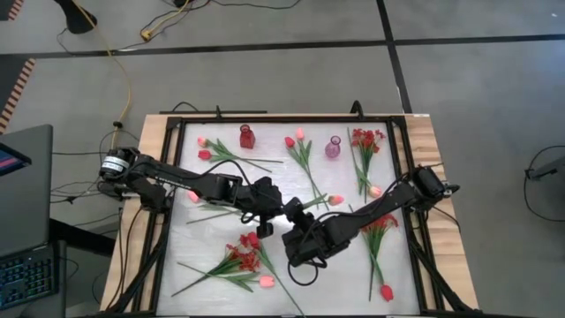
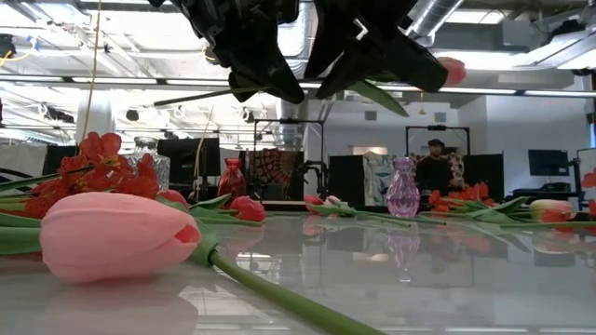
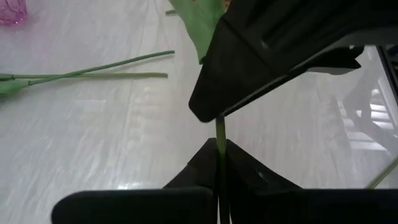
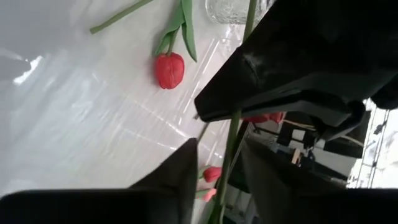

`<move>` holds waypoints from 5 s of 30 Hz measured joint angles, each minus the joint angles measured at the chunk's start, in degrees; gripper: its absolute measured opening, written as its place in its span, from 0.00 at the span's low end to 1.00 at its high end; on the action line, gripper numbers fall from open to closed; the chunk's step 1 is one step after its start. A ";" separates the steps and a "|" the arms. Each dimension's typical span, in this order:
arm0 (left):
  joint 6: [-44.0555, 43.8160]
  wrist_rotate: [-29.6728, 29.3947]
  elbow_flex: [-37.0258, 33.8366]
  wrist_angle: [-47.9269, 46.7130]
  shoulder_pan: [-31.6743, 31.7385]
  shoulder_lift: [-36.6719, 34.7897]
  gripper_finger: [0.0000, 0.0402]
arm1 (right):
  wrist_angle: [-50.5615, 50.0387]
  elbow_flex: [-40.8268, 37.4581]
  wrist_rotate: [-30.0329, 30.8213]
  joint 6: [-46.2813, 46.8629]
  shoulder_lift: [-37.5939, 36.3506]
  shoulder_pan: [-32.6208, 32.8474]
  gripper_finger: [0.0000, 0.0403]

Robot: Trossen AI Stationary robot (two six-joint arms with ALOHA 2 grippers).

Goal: Sort flowers into vase by color
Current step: Put the pink tulip into the purple vase

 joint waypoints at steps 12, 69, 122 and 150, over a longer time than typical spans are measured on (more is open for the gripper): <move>1.29 -0.24 0.93 -0.36 1.11 -0.09 0.00 | -14.36 0.00 -1.08 25.96 -1.17 5.21 0.65; 11.29 25.33 -20.01 45.44 12.49 -22.10 0.00 | 102.98 -51.69 -45.17 35.46 -30.43 -16.13 0.65; 10.17 22.67 -19.94 45.20 12.21 -19.54 0.00 | 99.48 -37.27 -45.72 27.00 -20.61 -19.00 0.40; 12.49 22.11 -17.18 31.31 15.10 -24.89 0.55 | 84.93 -37.27 -42.52 27.30 -28.44 -18.87 0.08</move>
